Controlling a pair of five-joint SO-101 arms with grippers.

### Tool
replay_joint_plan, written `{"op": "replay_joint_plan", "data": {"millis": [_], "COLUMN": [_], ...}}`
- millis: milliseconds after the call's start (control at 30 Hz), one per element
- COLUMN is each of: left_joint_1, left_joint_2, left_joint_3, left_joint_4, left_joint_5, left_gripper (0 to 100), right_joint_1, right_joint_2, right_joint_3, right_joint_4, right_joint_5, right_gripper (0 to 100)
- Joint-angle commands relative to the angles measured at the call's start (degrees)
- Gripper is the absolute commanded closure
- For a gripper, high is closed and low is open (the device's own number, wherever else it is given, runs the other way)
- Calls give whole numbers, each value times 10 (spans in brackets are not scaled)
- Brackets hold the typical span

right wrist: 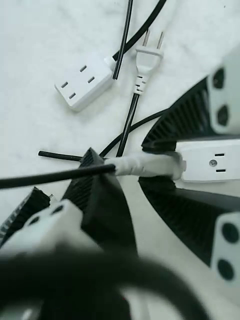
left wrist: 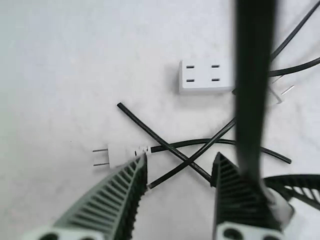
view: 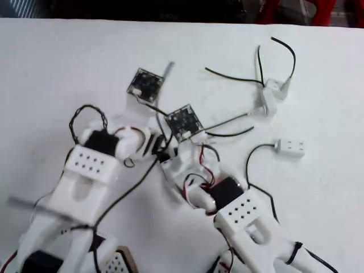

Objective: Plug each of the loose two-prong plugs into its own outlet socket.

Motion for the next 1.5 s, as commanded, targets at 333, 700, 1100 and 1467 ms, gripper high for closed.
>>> {"op": "replay_joint_plan", "data": {"millis": [333, 700, 1100, 1467], "left_joint_1": [34, -65, 57, -28], "left_joint_2": [-165, -168, -170, -165], "left_joint_3": [62, 50, 62, 47], "left_joint_4": [-38, -53, -33, -43], "left_joint_5": [33, 55, 76, 54], "left_gripper": [781, 781, 780, 780], "right_joint_1": [5, 28, -18, 82], "right_joint_2": [-13, -17, -120, -125], "right_joint_3": [-2, -2, 31, 35], "right_joint_4": [-7, -7, 14, -21], "right_joint_5": [-5, -6, -6, -6], "right_gripper": [981, 981, 981, 981]}}
